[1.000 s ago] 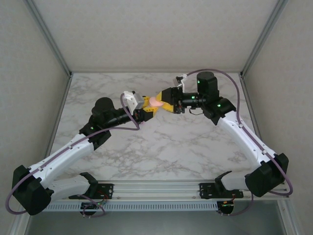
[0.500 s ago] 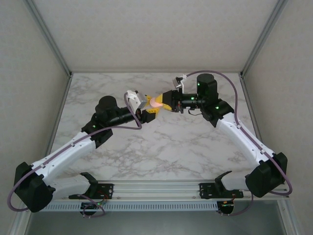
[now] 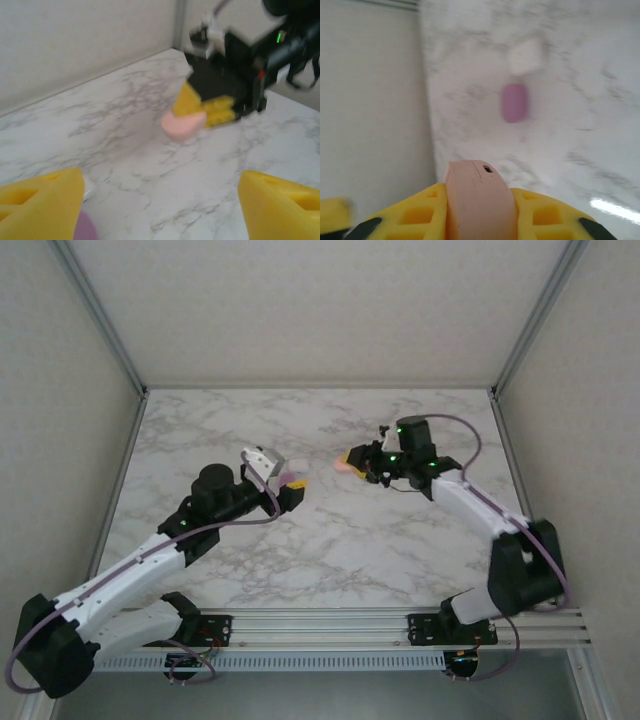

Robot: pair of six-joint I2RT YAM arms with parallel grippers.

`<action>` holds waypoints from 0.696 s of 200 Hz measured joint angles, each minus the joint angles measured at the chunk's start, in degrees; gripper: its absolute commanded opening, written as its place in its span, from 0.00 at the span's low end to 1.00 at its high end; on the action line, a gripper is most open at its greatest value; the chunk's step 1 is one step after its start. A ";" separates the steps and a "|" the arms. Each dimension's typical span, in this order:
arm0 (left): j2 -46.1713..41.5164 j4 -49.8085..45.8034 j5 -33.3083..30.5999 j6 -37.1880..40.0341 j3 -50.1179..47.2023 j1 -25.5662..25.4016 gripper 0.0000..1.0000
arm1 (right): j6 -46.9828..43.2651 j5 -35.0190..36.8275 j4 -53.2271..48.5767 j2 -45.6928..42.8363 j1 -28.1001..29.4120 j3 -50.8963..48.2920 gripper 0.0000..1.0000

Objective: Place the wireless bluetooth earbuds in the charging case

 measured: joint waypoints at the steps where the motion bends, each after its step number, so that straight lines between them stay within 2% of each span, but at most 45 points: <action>1: -0.11 -0.02 -0.15 -0.13 -0.04 0.02 0.84 | -0.07 0.00 0.11 0.33 0.00 -0.07 0.16; 35: -5.55 -1.20 -7.98 -2.99 -1.09 2.36 0.90 | -2.01 0.55 2.40 12.79 0.33 -0.87 0.17; 82: -8.48 -2.86 -13.94 -6.84 -2.95 5.31 0.98 | -4.11 0.52 4.94 20.28 2.32 -0.31 0.21; 108: -8.52 -4.09 -16.04 -7.89 -3.39 6.23 1.00 | -5.40 0.11 5.38 21.03 2.43 0.07 0.32; 122: -8.57 -4.37 -16.81 -8.13 -3.43 6.62 1.00 | -6.34 0.74 4.94 21.03 2.43 0.13 0.43; 139: -8.59 -4.48 -17.38 -8.26 -3.45 7.19 1.00 | -8.07 1.90 3.67 20.79 2.45 0.24 0.51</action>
